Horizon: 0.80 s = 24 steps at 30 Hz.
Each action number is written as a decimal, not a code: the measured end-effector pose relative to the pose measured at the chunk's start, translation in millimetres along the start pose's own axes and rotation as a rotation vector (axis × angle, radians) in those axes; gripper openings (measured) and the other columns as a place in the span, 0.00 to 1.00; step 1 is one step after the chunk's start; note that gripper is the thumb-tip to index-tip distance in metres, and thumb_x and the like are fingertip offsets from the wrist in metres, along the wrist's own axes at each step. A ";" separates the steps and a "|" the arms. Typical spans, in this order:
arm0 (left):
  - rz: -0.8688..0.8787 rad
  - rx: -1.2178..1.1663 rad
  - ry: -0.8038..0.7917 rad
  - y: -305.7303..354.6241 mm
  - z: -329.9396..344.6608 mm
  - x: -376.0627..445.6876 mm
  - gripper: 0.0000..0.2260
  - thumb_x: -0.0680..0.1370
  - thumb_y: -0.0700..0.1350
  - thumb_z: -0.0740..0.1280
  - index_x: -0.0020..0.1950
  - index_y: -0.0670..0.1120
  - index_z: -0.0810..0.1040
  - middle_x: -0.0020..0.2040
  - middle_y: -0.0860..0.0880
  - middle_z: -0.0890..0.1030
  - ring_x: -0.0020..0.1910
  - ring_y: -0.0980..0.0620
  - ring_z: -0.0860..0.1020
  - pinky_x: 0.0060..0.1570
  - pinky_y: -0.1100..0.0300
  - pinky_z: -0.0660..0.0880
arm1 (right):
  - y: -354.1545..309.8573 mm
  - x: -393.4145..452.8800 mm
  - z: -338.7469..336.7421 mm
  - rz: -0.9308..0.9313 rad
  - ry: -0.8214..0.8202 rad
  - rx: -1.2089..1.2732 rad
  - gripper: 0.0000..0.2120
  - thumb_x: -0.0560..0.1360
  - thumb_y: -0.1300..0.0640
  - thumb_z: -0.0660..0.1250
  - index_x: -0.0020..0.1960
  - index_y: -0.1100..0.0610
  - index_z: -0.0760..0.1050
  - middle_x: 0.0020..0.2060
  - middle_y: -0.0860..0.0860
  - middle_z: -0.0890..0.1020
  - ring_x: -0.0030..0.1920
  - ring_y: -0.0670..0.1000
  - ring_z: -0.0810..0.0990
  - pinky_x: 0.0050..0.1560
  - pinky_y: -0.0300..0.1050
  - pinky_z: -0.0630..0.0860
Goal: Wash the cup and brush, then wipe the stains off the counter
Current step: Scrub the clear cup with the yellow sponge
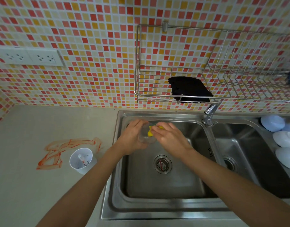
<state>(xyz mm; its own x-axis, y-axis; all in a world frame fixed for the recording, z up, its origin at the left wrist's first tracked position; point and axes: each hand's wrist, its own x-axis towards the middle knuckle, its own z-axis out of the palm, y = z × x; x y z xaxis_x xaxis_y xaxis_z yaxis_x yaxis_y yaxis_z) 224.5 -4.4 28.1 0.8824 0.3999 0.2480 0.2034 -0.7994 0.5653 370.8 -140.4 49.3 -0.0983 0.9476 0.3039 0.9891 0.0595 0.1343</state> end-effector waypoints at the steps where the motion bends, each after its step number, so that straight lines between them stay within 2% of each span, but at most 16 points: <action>1: 0.006 -0.003 -0.006 -0.6 -0.3 0.4 0.36 0.62 0.47 0.79 0.67 0.44 0.70 0.62 0.48 0.74 0.62 0.50 0.71 0.64 0.57 0.70 | -1.8 -1.2 0.4 0.016 -0.003 0.023 0.15 0.66 0.66 0.67 0.52 0.59 0.81 0.51 0.50 0.82 0.54 0.55 0.77 0.47 0.48 0.75; 3: 0.011 -0.012 -0.028 -3.7 -1.3 -1.1 0.36 0.62 0.48 0.78 0.67 0.44 0.71 0.62 0.49 0.74 0.61 0.52 0.72 0.63 0.59 0.70 | -5.7 -6.6 6.1 0.011 -0.050 0.141 0.17 0.63 0.69 0.70 0.50 0.59 0.81 0.49 0.49 0.82 0.52 0.55 0.76 0.46 0.49 0.77; 6: -0.004 -0.042 -0.048 -5.7 -1.2 -6.3 0.35 0.62 0.48 0.78 0.67 0.44 0.71 0.61 0.49 0.74 0.61 0.53 0.72 0.62 0.61 0.71 | -10.5 -13.7 10.3 -0.008 -0.108 0.205 0.12 0.69 0.67 0.67 0.50 0.58 0.80 0.48 0.49 0.82 0.51 0.53 0.74 0.45 0.50 0.77; 10: -0.042 -0.102 -0.006 2.9 -4.4 -5.5 0.36 0.65 0.45 0.77 0.70 0.44 0.68 0.65 0.48 0.73 0.64 0.52 0.70 0.66 0.54 0.69 | -8.4 -12.4 10.5 -0.008 0.009 0.112 0.12 0.71 0.68 0.66 0.52 0.59 0.79 0.50 0.51 0.81 0.51 0.54 0.75 0.44 0.49 0.77; 14: -0.120 -0.113 0.086 9.7 -2.2 -6.5 0.41 0.66 0.46 0.78 0.75 0.44 0.60 0.70 0.46 0.68 0.70 0.50 0.65 0.70 0.56 0.64 | -9.0 -8.2 6.7 0.034 0.151 0.077 0.13 0.73 0.66 0.60 0.52 0.60 0.80 0.51 0.52 0.82 0.50 0.54 0.74 0.44 0.48 0.77; 18: -0.148 0.117 0.234 7.9 5.0 -5.6 0.39 0.63 0.53 0.79 0.70 0.46 0.67 0.63 0.46 0.72 0.62 0.47 0.69 0.60 0.52 0.70 | -18.7 -5.1 8.0 0.084 0.189 0.116 0.12 0.75 0.66 0.60 0.53 0.60 0.79 0.50 0.51 0.82 0.51 0.54 0.73 0.47 0.48 0.76; 21: -0.098 0.043 0.202 3.5 0.9 -4.8 0.36 0.64 0.49 0.79 0.69 0.44 0.69 0.63 0.46 0.73 0.62 0.47 0.70 0.62 0.51 0.71 | -22.6 -10.0 12.3 0.073 0.188 0.190 0.12 0.75 0.66 0.61 0.56 0.61 0.79 0.52 0.52 0.82 0.51 0.55 0.75 0.50 0.48 0.77; 24: -0.031 0.028 0.148 2.1 -4.3 -7.4 0.36 0.64 0.50 0.78 0.68 0.45 0.70 0.63 0.49 0.74 0.62 0.51 0.69 0.63 0.53 0.71 | -12.6 -13.2 11.4 0.021 0.145 0.149 0.17 0.72 0.66 0.58 0.57 0.61 0.79 0.55 0.52 0.82 0.52 0.55 0.75 0.48 0.50 0.78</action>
<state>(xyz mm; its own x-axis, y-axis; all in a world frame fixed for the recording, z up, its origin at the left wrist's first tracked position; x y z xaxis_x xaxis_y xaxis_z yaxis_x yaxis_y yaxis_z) 216.5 -7.0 30.8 0.8034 0.4851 0.3453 0.2432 -0.7967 0.5533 360.9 -150.1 32.8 -0.0817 0.8945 0.4396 0.9953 0.0963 -0.0108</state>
